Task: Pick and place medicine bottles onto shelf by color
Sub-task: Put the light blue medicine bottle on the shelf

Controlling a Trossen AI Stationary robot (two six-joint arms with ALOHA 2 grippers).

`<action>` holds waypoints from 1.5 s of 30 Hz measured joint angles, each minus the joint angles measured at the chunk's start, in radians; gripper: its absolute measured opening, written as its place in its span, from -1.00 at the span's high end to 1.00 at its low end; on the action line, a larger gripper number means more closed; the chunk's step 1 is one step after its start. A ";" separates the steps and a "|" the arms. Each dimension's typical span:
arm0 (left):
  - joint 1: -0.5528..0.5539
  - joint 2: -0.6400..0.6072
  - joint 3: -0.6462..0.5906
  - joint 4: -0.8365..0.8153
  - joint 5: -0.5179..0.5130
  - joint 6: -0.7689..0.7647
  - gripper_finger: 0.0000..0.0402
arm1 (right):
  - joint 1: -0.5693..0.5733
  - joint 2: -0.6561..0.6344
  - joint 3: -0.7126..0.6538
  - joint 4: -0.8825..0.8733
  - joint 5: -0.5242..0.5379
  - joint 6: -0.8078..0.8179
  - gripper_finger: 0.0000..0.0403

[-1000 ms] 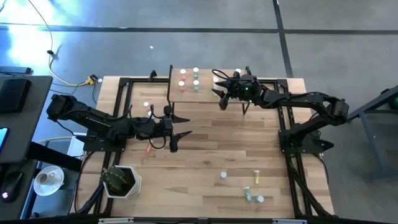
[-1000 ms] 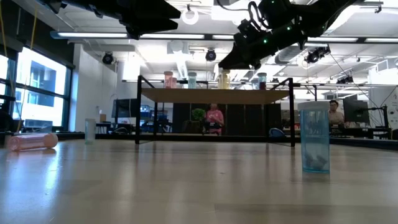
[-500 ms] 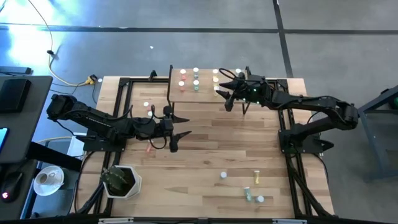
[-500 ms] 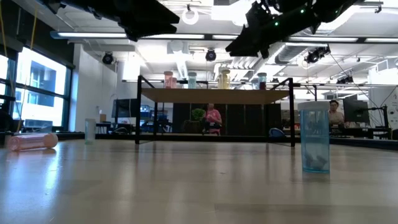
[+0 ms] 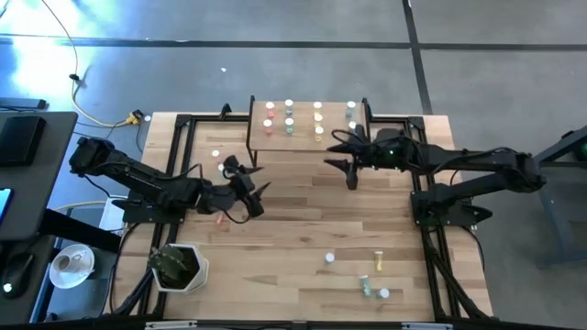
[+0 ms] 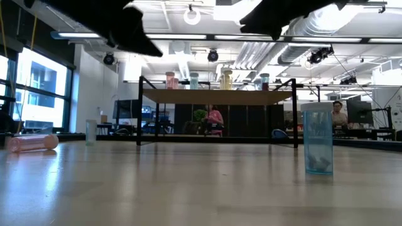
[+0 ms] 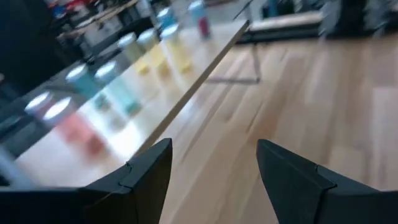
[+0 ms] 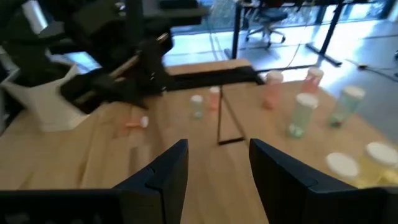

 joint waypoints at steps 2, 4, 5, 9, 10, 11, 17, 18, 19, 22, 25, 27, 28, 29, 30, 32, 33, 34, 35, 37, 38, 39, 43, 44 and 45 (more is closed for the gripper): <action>-0.004 -0.006 0.000 -0.086 -0.036 -0.069 -0.12 | 0.027 -0.008 0.000 -0.022 0.012 0.019 0.19; -0.004 -0.021 0.000 -0.187 -0.058 -0.149 -0.12 | 0.057 -0.015 0.000 -0.042 0.052 0.021 0.19; -0.004 -0.031 0.000 -0.247 -0.065 -0.194 -0.12 | 0.071 -0.017 0.000 -0.049 0.080 0.019 0.19; 0.000 -0.093 0.000 -0.470 -0.068 -0.395 -0.12 | 0.112 -0.017 0.000 -0.077 0.170 0.015 0.19; 0.000 -0.113 0.000 -0.521 -0.067 -0.442 -0.12 | 0.118 -0.017 0.000 -0.082 0.173 0.015 0.19; 0.000 -0.132 0.000 -0.563 -0.066 -0.485 -0.12 | 0.122 -0.017 0.000 -0.093 0.174 0.017 0.19; -0.001 -0.227 0.000 -0.743 -0.063 -0.654 -0.12 | 0.138 -0.017 0.000 -0.111 0.174 0.023 0.19; 0.000 -0.236 0.001 -0.776 -0.055 -0.680 -0.12 | 0.139 -0.017 0.000 -0.111 0.174 0.022 0.19; 0.000 -0.246 0.001 -0.812 -0.039 -0.708 -0.12 | 0.140 -0.017 0.000 -0.111 0.174 0.022 0.19; 0.000 -0.264 0.001 -0.896 -0.002 -0.795 -0.12 | 0.140 -0.017 0.000 -0.111 0.174 0.022 0.19; 0.011 -0.266 0.001 -0.980 0.020 -0.889 -0.12 | 0.140 -0.017 0.000 -0.111 0.174 0.023 0.19; 0.033 -0.266 0.000 -1.032 0.029 -0.970 -0.12 | 0.140 -0.017 0.000 -0.111 0.174 0.024 0.19; 0.046 -0.265 0.000 -1.044 0.033 -1.008 -0.12 | 0.140 -0.017 0.000 -0.111 0.174 0.024 0.19; 0.059 -0.264 0.001 -1.054 0.037 -1.042 -0.12 | 0.140 -0.017 0.000 -0.111 0.174 0.025 0.19; 0.073 -0.264 0.000 -1.060 0.041 -1.069 -0.12 | 0.140 -0.017 0.000 -0.111 0.174 0.025 0.19; 0.099 -0.264 0.000 -1.054 0.043 -1.111 -0.12 | 0.140 -0.017 0.000 -0.111 0.174 0.025 0.19; 0.112 -0.263 0.000 -1.052 0.044 -1.126 -0.12 | 0.140 -0.017 0.000 -0.111 0.174 0.025 0.19; 0.123 -0.263 0.000 -1.052 0.046 -1.136 -0.12 | 0.140 -0.017 0.000 -0.111 0.174 0.025 0.19; 0.135 -0.258 0.000 -1.051 0.052 -1.146 -0.12 | 0.140 -0.017 0.000 -0.111 0.174 0.025 0.19; 0.158 -0.245 0.000 -1.050 0.076 -1.162 -0.12 | 0.140 -0.017 0.000 -0.111 0.174 0.025 0.19; 0.169 -0.239 0.000 -1.050 0.087 -1.169 -0.12 | 0.140 -0.017 0.000 -0.111 0.174 0.025 0.19; 0.180 -0.230 0.000 -1.050 0.098 -1.178 -0.12 | 0.140 -0.017 0.000 -0.111 0.174 0.025 0.19; 0.211 -0.182 0.000 -1.050 0.127 -1.214 -0.12 | 0.140 -0.016 -0.002 -0.111 0.174 0.023 0.19; 0.215 -0.169 0.000 -1.049 0.133 -1.226 -0.12 | 0.140 -0.016 -0.002 -0.112 0.174 0.023 0.19; 0.220 -0.157 0.000 -1.049 0.142 -1.232 -0.12 | 0.140 -0.017 -0.002 -0.111 0.174 0.023 0.19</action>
